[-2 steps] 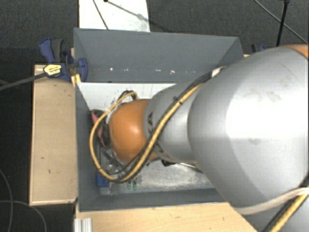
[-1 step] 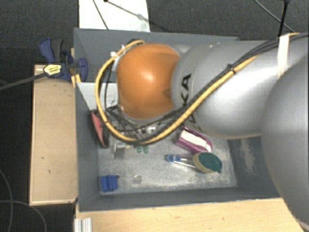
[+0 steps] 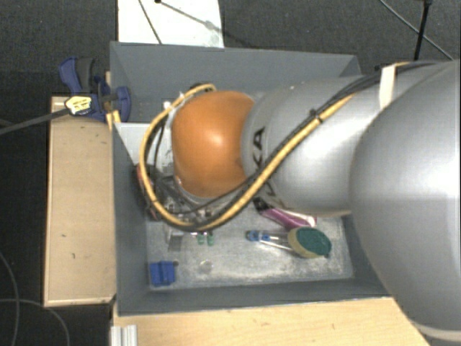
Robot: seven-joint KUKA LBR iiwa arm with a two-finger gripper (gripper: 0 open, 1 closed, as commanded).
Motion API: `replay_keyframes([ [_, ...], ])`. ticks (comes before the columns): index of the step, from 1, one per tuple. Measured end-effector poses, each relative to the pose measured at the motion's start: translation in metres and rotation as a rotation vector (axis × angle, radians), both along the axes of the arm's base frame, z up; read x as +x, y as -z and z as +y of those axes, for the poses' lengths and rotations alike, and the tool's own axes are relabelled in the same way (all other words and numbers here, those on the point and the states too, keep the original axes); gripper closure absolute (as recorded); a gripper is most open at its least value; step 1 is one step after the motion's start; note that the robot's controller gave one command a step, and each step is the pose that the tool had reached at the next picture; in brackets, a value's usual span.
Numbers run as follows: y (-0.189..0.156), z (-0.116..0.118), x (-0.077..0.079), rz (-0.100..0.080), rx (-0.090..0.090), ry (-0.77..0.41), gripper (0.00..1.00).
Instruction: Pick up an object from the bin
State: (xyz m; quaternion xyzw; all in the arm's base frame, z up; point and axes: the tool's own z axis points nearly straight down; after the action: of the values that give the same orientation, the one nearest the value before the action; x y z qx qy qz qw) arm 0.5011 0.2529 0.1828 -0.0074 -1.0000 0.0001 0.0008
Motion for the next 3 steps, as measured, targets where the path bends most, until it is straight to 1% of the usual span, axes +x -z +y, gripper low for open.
replay_keyframes([
  [1, -0.002, 0.0, 0.001, -0.003, 0.002, 0.001, 0.0],
  [2, 0.098, -0.027, -0.017, -0.001, 0.001, -0.42, 0.0],
  [3, 0.112, 0.003, -0.012, -0.008, 0.003, -0.433, 0.0],
])
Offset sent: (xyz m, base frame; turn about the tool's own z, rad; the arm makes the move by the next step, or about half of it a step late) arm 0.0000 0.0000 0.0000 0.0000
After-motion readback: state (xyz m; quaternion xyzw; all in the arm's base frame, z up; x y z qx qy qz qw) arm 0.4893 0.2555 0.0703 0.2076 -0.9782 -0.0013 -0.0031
